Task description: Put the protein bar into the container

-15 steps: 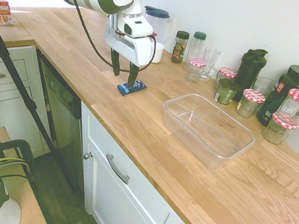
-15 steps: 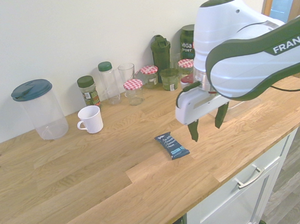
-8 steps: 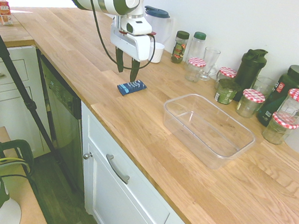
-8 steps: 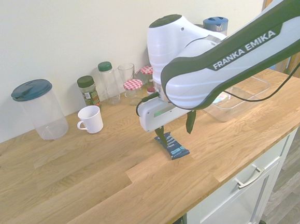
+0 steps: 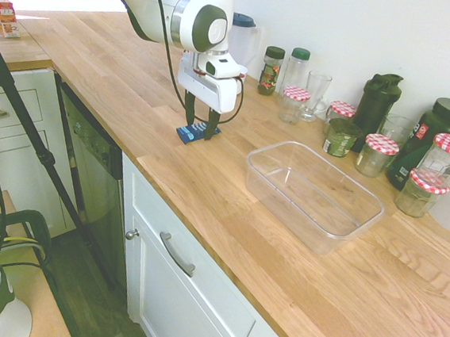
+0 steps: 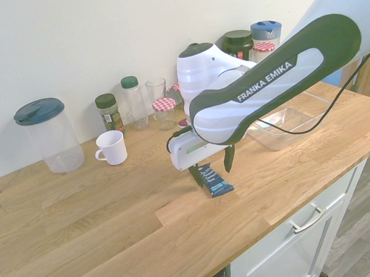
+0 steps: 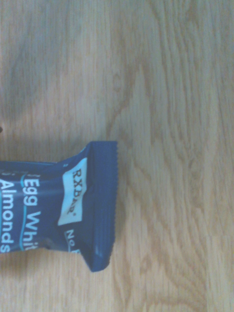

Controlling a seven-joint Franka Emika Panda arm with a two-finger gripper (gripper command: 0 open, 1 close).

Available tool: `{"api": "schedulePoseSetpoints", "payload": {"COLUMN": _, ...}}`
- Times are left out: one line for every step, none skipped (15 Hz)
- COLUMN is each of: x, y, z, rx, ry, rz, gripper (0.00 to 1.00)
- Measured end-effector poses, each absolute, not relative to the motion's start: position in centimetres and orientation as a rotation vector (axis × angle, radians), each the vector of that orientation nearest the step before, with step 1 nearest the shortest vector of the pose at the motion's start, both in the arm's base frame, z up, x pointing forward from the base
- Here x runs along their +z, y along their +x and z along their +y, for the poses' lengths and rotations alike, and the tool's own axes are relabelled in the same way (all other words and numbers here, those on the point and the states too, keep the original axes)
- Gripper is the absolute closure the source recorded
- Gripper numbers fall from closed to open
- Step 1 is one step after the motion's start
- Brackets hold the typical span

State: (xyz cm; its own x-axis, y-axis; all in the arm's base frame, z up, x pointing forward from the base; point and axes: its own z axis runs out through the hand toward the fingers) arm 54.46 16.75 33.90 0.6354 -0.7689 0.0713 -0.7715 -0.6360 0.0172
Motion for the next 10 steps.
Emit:
{"api": "schedulePoseSetpoints", "payload": {"x": 33.9, "y": 54.8, "z": 16.8, "rx": 0.093, "ry": 2.803, "rz": -1.319, "gripper": 0.00}}
{"api": "schedulePoseSetpoints", "payload": {"x": 34.0, "y": 55.1, "z": 16.9, "rx": 0.098, "ry": 2.806, "rz": -1.320, "gripper": 0.00}}
{"api": "schedulePoseSetpoints", "payload": {"x": 34.1, "y": 55.5, "z": 17.0, "rx": 0.101, "ry": 2.807, "rz": -1.324, "gripper": 0.00}}
{"api": "schedulePoseSetpoints", "payload": {"x": 34.1, "y": 55.9, "z": 16.8, "rx": 0.107, "ry": 2.806, "rz": -1.328, "gripper": 0.00}}
{"api": "schedulePoseSetpoints", "payload": {"x": 34.0, "y": 56.4, "z": 16.6, "rx": 0.109, "ry": 2.803, "rz": -1.335, "gripper": 0.00}}
{"api": "schedulePoseSetpoints", "payload": {"x": 33.8, "y": 56.8, "z": 16.5, "rx": 0.109, "ry": 2.800, "rz": -1.340, "gripper": 0.00}}
{"api": "schedulePoseSetpoints", "payload": {"x": 33.5, "y": 57.0, "z": 16.4, "rx": 0.105, "ry": 2.799, "rz": -1.340, "gripper": 0.00}}
{"api": "schedulePoseSetpoints", "payload": {"x": 33.3, "y": 57.2, "z": 16.6, "rx": 0.102, "ry": 2.799, "rz": -1.337, "gripper": 0.00}}
{"api": "schedulePoseSetpoints", "payload": {"x": 33.3, "y": 57.3, "z": 16.7, "rx": 0.103, "ry": 2.802, "rz": -1.333, "gripper": 0.00}}
{"api": "schedulePoseSetpoints", "payload": {"x": 33.3, "y": 57.5, "z": 16.9, "rx": 0.102, "ry": 2.804, "rz": -1.329, "gripper": 1.00}}
